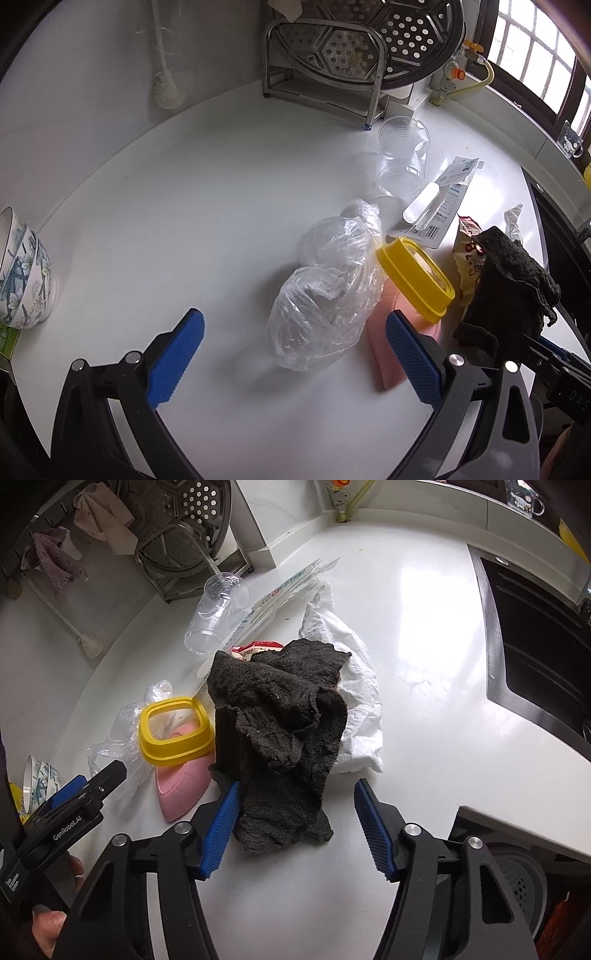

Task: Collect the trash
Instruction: 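Close the right gripper on the dark rag while the left gripper grasps the clear plastic bag, then carry the rag and plastic bag in both grippers over the grey basket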

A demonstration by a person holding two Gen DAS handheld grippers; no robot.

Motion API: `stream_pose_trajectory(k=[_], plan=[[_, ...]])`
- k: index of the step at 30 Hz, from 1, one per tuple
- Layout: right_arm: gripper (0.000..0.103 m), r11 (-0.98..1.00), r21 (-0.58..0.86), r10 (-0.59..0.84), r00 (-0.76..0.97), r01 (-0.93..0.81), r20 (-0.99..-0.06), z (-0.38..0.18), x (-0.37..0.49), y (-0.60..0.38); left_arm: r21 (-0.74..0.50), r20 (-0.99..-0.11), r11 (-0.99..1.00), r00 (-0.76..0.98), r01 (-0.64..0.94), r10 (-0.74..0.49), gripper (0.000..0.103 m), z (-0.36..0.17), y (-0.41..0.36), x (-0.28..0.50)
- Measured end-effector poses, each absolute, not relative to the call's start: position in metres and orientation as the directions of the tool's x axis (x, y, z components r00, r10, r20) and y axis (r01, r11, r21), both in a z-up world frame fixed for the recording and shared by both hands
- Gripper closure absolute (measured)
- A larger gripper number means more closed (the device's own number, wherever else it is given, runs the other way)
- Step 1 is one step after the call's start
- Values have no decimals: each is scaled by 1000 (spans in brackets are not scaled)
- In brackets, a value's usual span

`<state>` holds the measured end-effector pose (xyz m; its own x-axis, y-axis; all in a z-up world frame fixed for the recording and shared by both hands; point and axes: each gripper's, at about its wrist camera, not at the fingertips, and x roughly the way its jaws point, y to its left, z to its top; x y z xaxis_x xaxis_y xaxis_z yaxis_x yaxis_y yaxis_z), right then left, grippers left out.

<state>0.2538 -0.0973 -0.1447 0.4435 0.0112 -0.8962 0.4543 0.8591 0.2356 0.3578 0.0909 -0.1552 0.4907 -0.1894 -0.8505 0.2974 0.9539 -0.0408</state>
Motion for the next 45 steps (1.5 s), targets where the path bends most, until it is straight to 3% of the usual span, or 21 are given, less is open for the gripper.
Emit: stream_pose_trajectory(k=[3, 11, 13, 17, 19, 22, 45], plan=[[61, 865, 239, 22, 442, 442, -897, -145, 255, -94, -46, -852, 952, 486, 303, -196, 6, -160, 87, 365], [75, 883, 236, 31, 452, 405, -892, -138, 256, -87, -70, -829, 944, 507, 322, -235, 8, -153, 81, 373], [79, 887, 240, 37, 458, 394, -888, -136, 256, -85, -59, -828, 939, 508, 338, -235, 29, -151, 77, 373], [84, 893, 250, 49, 472, 373, -880, -132, 255, -82, -58, -851, 932, 470, 359, -234, 57, -157, 73, 377], [87, 896, 254, 54, 479, 363, -876, -129, 255, -81, -81, -863, 928, 439, 364, -248, 80, -162, 73, 379], [90, 900, 261, 59, 497, 348, -866, -123, 254, -80, -106, -869, 928, 420, 357, -261, 89, -163, 77, 380], [91, 899, 363, 146, 614, 245, -776, -62, 219, -91, -154, -806, 932, 504, 327, -310, 92, -88, 109, 335]])
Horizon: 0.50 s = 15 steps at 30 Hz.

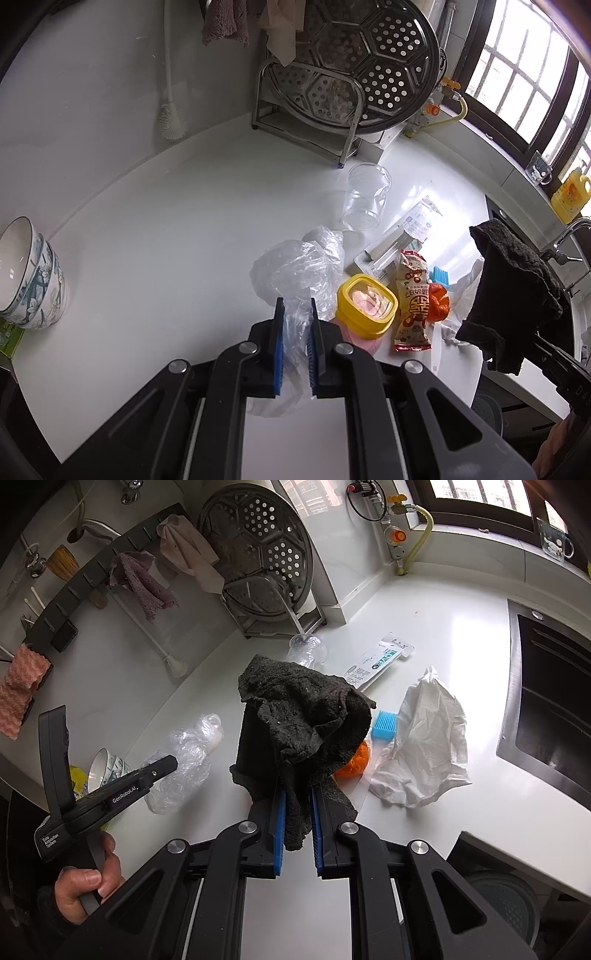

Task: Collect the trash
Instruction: 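Carry the rag and plastic bag in both grippers over the grey basket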

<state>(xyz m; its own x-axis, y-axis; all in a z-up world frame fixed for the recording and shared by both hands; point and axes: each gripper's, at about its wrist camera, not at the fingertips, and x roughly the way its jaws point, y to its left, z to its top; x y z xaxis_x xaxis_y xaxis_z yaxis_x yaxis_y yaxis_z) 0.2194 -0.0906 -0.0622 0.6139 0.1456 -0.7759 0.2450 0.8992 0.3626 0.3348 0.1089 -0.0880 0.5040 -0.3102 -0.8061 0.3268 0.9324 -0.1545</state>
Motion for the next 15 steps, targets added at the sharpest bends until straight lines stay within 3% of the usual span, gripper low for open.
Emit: stream_pose_trajectory(k=[15], plan=[[91, 921, 317, 119, 611, 226, -783, -44, 115, -137, -145, -789, 914, 513, 379, -338, 92, -49, 52, 211]])
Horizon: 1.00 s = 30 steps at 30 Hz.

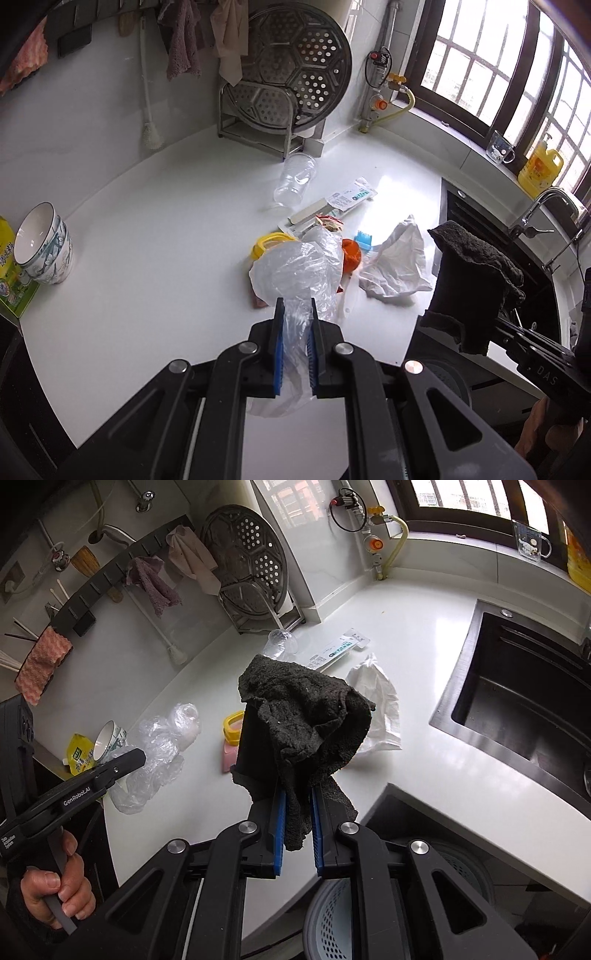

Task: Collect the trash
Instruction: 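Carry the rag and plastic bag in both grippers over the grey basket, then open both grippers to drop the rag and plastic bag into the basket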

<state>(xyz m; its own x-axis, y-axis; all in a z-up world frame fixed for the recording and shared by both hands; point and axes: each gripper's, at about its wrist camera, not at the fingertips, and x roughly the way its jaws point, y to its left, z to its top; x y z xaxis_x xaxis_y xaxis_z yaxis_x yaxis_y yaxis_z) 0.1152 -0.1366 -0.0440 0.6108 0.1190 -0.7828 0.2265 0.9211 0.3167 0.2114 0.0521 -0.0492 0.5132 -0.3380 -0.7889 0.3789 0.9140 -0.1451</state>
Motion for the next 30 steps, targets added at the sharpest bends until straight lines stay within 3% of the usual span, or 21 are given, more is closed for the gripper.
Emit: stream_pose_trajectory(k=[13, 30], plan=[[91, 931, 223, 56, 492, 288, -869, -74, 5, -199, -173, -823, 841, 395, 513, -409, 92, -85, -57, 105], [90, 940, 230, 153, 290, 252, -945, -184, -27, -207, -123, -921, 865, 268, 487, -282, 92, -182, -102, 63]])
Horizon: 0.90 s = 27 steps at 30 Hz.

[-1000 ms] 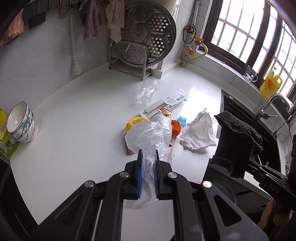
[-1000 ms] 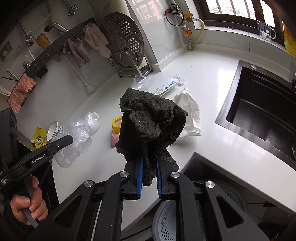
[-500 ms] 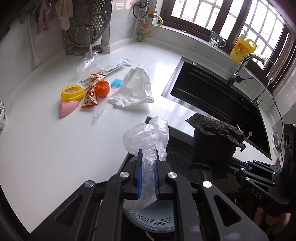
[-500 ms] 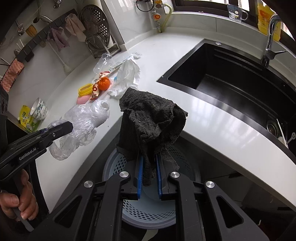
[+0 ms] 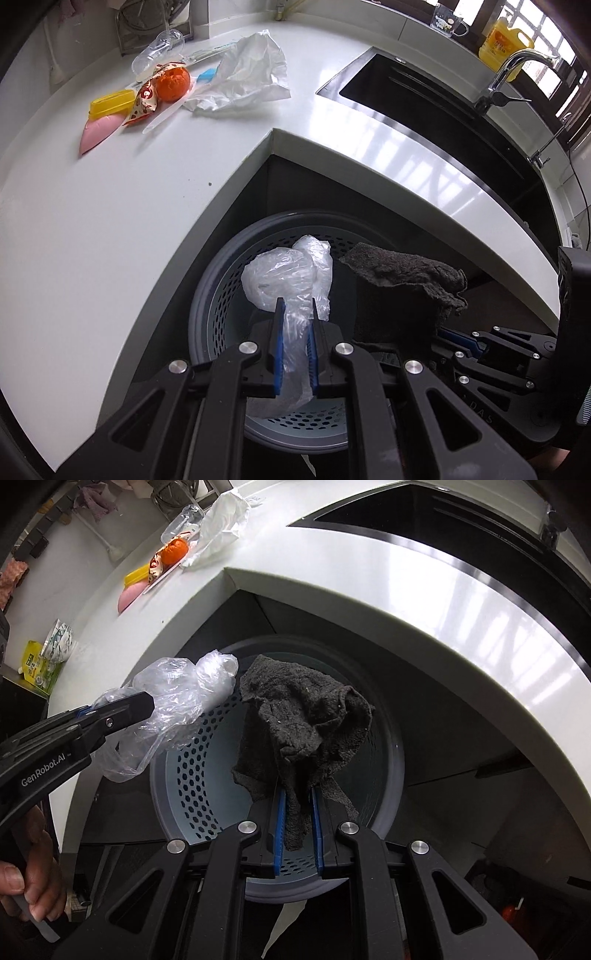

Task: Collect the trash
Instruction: 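Open both grippers to drop the rag and plastic bag into the basket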

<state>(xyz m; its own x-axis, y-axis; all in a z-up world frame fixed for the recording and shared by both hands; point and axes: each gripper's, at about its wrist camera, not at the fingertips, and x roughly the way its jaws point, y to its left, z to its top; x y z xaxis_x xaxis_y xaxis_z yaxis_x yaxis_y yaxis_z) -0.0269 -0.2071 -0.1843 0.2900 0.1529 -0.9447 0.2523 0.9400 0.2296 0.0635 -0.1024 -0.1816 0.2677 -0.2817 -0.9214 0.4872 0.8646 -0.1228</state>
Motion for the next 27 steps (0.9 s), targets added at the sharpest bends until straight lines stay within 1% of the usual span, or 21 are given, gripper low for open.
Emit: stream_pose_trajectory(k=[3, 5, 6, 7, 9, 15, 20, 24, 27], plan=[[87, 942, 231, 157, 287, 246, -945, -187, -29, -206, -105, -924, 870, 275, 482, -264, 90, -183, -103, 58], [72, 942, 237, 165, 289, 236, -943, -186, -26, -206, -96, -927, 879, 280, 467, -250, 80, -183, -101, 57], [57, 944, 235, 161, 298, 231, -941, -184, -27, -206, -92, -928, 885, 282, 456, -242, 67, -183, -99, 57], [53, 946, 233, 157, 309, 225, -938, -182, -28, -206, -89, -929, 891, 286, 444, -236, 50, -183, -96, 56], [53, 948, 230, 155, 315, 219, -936, -178, -29, -206, -85, -921, 905, 313, 418, -231, 29, -179, -89, 55], [53, 941, 252, 169, 331, 225, -928, -168, -34, -213, -71, -921, 916, 328, 394, -212, 28, -169, -79, 51], [53, 943, 258, 172, 354, 212, -919, -152, -35, -218, -82, -913, 921, 341, 380, -222, 28, -153, -74, 51], [53, 944, 259, 170, 374, 204, -912, -137, -30, -226, -88, -898, 923, 371, 375, -236, 25, -135, -76, 54], [53, 946, 255, 161, 393, 201, -905, -126, -28, -233, -95, -886, 921, 390, 377, -251, 25, -121, -79, 56]])
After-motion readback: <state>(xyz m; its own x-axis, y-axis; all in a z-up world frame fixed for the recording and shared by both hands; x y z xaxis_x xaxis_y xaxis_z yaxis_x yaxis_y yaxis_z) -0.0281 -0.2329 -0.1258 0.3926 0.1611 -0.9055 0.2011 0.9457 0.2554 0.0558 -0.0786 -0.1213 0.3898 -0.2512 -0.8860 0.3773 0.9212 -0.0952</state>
